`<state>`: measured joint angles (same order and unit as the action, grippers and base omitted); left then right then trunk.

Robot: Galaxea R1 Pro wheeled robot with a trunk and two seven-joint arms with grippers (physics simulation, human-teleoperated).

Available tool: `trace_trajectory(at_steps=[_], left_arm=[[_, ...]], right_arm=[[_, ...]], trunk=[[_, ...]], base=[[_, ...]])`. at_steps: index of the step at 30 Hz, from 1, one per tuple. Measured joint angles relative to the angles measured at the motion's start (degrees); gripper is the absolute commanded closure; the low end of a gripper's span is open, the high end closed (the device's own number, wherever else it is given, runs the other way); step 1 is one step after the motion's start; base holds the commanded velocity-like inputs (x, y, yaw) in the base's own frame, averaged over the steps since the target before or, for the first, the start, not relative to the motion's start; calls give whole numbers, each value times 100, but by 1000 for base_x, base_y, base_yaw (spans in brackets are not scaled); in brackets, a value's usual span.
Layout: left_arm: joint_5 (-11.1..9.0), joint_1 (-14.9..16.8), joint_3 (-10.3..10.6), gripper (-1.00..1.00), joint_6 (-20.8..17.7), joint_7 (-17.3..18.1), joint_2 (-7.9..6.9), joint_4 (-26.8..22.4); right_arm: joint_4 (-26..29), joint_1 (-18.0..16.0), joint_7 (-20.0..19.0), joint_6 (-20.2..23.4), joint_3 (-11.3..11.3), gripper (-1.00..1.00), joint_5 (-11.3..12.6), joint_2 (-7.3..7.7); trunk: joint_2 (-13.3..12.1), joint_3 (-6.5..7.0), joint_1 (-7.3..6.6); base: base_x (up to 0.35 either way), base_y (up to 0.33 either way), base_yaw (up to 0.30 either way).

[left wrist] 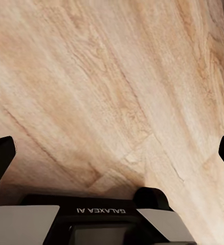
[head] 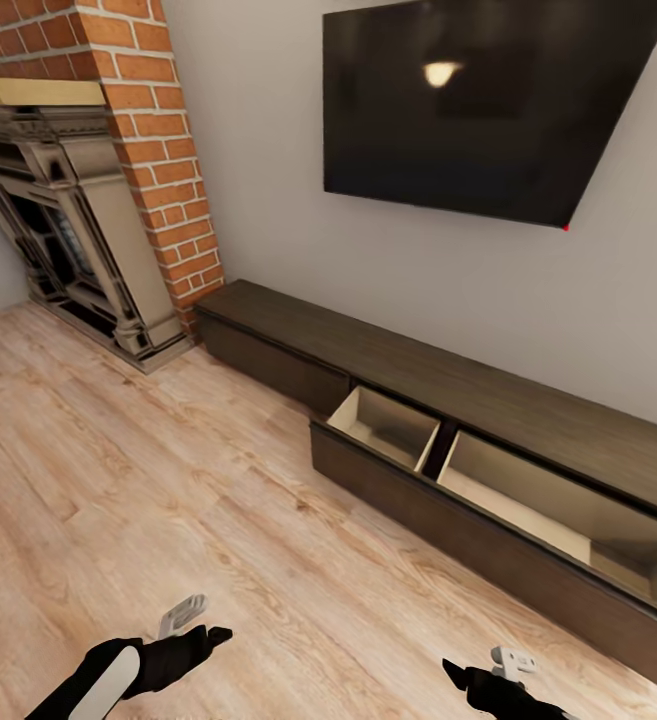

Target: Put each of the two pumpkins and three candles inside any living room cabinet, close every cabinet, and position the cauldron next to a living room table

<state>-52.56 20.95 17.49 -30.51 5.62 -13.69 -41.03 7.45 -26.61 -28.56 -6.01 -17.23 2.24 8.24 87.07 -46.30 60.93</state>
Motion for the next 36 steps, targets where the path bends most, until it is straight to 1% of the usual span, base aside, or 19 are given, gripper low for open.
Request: trace_trajectory(at_steps=[4, 8, 12, 15, 28, 31, 36], left_arm=[[0, 0, -1, -100, 94, 1, -3, 17], [0, -1, -5, -100, 257, 4, 2, 274], [-2, -1, -6, -100, 310, 9, 1, 401], [-2, -1, -11, -100, 319, 10, -2, 420], [-2, -1, -24, -100, 331, 10, 0, 427], [-2, -1, -24, -100, 334, 10, 0, 427], [1, -1, -17, -100, 495, 12, 3, 432]], right_arm=[[-1, 0, 6, -2, 1, -100, -1, -20], [-1, 0, 12, -3, 3, -100, -7, -28], [0, 0, 21, -1, 12, -100, -162, -32], [-2, 0, 24, -5, 11, -100, -242, -70], [7, 0, 25, -8, 9, -100, -271, -110], [7, 0, 41, -10, 11, -100, -323, -133], [7, 0, 87, -14, 13, -100, -367, -144]], trunk=[[0, 0, -2], [0, 0, -2], [0, 0, -3], [0, 0, -3], [0, 0, -3], [0, 0, -3], [0, 0, -3]], base=[[159, 77, 284], [247, 146, 290], [268, 190, 292], [272, 217, 292], [273, 225, 292], [283, 209, 292], [304, 157, 292]])
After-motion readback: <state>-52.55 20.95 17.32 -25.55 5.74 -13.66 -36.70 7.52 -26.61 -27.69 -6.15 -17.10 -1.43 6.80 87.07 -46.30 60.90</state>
